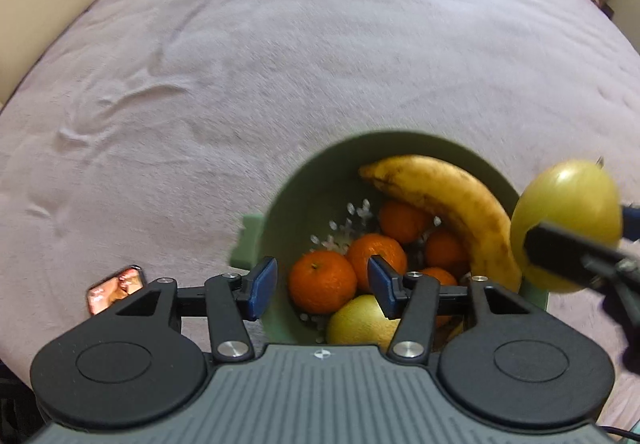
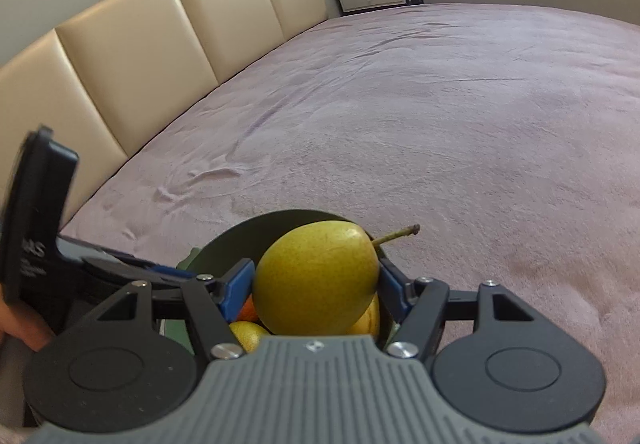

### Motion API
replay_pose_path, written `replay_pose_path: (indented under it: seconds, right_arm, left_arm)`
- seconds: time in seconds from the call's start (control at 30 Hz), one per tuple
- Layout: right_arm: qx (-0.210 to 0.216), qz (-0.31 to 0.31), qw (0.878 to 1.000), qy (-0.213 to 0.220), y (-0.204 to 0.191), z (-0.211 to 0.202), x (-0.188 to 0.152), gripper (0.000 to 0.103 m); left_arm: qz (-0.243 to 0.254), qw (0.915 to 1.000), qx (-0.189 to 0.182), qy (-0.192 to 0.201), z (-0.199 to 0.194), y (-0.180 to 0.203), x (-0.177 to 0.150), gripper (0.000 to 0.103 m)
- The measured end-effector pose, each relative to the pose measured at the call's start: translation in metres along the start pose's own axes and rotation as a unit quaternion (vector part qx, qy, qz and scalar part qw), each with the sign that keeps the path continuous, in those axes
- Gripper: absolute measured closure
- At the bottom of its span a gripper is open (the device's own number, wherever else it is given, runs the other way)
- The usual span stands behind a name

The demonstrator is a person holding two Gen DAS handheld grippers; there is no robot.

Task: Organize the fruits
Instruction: 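Lower both fruits into the colander and open both tools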

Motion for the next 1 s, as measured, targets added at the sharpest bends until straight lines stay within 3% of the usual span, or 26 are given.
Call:
replay_pose_path:
  seconds: [0.17, 0.27, 0.6, 1.0]
  right_arm:
    - [-0.005, -0.046, 0.999, -0.016, -0.015, 0.011, -0.005, 0.039]
    - [-0.008, -0.081, 0.996, -0.028, -0.027, 0.02, -0.006, 0.039]
    - [-0.027, -0.181, 0.981, -0.07, -0.047, 0.056, -0.011, 0.039]
    - [-0.06, -0.237, 0.966, -0.085, -0.049, 0.076, -0.016, 0.039]
  left_arm:
    - [-0.025, 0.9994, -0.005, 0.022, -0.012, -0.009, 0.006, 0.041]
    - [-0.022, 0.9993, 0.012, 0.026, -0.015, -0.011, 0.007, 0.041]
    - [-0.011, 0.9994, 0.013, 0.028, -0.016, -0.01, 0.005, 0.041]
    - [-0.009, 0.9995, 0.014, 0.026, -0.014, -0.009, 0.004, 0.041]
Point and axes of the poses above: each gripper's, at about its wrist camera, not at the fingertips, and z roughly the way its jaws point, y to its right, x to its top, the point moved 7 cm from there along z, roughly the way its jaws point, and after that the axes turned 6 degrees about -y, right-handed, at the moved point
